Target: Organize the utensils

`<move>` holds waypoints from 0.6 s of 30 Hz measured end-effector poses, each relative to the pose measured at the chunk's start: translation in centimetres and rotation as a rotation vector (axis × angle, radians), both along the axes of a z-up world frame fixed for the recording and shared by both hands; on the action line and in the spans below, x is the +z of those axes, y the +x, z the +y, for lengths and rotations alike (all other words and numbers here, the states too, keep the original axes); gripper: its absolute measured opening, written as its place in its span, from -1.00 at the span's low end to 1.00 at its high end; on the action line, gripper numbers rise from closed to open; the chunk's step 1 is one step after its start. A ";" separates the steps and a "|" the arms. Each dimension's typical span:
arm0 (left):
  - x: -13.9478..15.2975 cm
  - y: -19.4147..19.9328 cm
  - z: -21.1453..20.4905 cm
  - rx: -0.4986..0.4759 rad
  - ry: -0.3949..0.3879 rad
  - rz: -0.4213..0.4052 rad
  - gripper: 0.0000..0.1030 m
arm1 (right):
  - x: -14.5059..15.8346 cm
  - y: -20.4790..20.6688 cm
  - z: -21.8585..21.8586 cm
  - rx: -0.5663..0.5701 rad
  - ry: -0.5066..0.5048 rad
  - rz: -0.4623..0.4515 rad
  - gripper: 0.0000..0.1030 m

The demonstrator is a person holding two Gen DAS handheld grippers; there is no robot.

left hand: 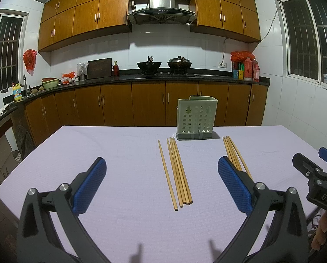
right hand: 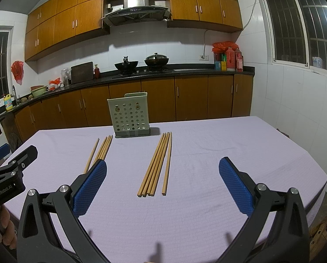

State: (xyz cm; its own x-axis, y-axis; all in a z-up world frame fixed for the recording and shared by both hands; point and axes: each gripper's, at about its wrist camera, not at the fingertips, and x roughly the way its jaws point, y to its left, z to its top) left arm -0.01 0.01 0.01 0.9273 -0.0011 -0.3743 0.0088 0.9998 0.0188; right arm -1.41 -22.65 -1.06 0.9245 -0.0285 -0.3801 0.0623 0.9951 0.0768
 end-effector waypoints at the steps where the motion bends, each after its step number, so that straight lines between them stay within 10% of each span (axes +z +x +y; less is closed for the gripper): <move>1: 0.0 0.0 0.0 0.000 0.000 0.000 0.93 | 0.0 0.0 0.0 0.000 0.000 0.000 0.97; 18: 0.0 0.0 0.1 0.000 0.000 0.001 0.93 | 0.0 0.1 0.5 0.007 0.007 0.002 0.97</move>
State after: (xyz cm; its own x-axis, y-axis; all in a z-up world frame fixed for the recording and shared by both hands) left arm -0.05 0.08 0.01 0.9268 -0.0010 -0.3754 0.0088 0.9998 0.0192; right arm -1.32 -22.17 -1.08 0.9238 -0.0190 -0.3823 0.0550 0.9950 0.0833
